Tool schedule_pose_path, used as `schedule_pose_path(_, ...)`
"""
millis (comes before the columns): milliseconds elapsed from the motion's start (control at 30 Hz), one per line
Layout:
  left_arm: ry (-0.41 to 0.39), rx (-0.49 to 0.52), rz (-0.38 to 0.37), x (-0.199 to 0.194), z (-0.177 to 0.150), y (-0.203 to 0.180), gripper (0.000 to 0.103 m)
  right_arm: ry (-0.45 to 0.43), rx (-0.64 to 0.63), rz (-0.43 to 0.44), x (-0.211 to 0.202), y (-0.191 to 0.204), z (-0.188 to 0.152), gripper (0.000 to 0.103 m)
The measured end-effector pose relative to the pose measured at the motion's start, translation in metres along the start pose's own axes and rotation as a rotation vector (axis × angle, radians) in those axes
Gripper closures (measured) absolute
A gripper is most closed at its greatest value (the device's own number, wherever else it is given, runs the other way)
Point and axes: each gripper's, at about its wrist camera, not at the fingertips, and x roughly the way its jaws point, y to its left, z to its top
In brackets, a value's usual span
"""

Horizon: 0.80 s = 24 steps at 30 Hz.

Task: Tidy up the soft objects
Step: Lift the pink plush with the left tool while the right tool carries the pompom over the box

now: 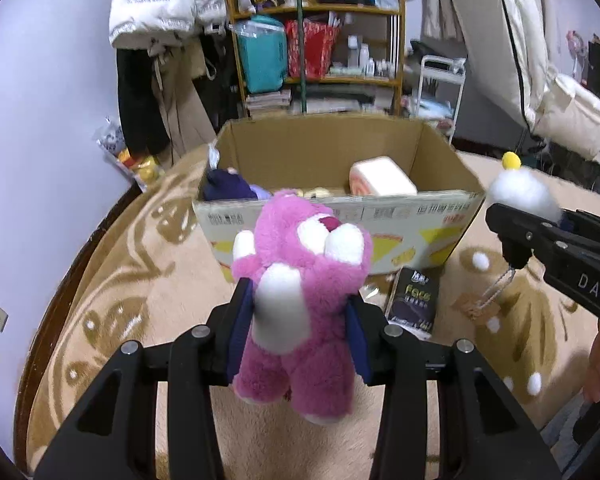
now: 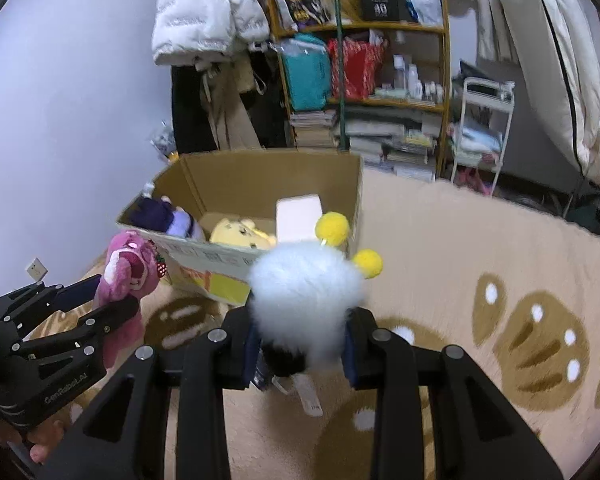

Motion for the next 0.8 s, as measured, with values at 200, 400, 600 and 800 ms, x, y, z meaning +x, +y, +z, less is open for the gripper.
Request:
schedule_pose_path(200,-0.092,-0.004,0.022,-0.022,0.004,0.003,0.061,-0.056,-0.048,0.031,-0.015,0.015,0.007,0.068)
schedule_pose_path(400,-0.16,-0.007,0.045,-0.034,0.009,0.006,0.061,-0.086,-0.094,0.028,-0.023,0.028,0.011,0.068)
schedule_pose_path(600,-0.189,-0.002,0.069,-0.04,0.016,0.008,0.061,-0.096,-0.108,0.016,-0.027,0.035,0.017,0.068)
schedule_pose_path(800,-0.23,0.001,0.074,-0.047,0.03,0.007,0.061,-0.152,-0.132,-0.025,-0.028,0.034,0.039,0.068)
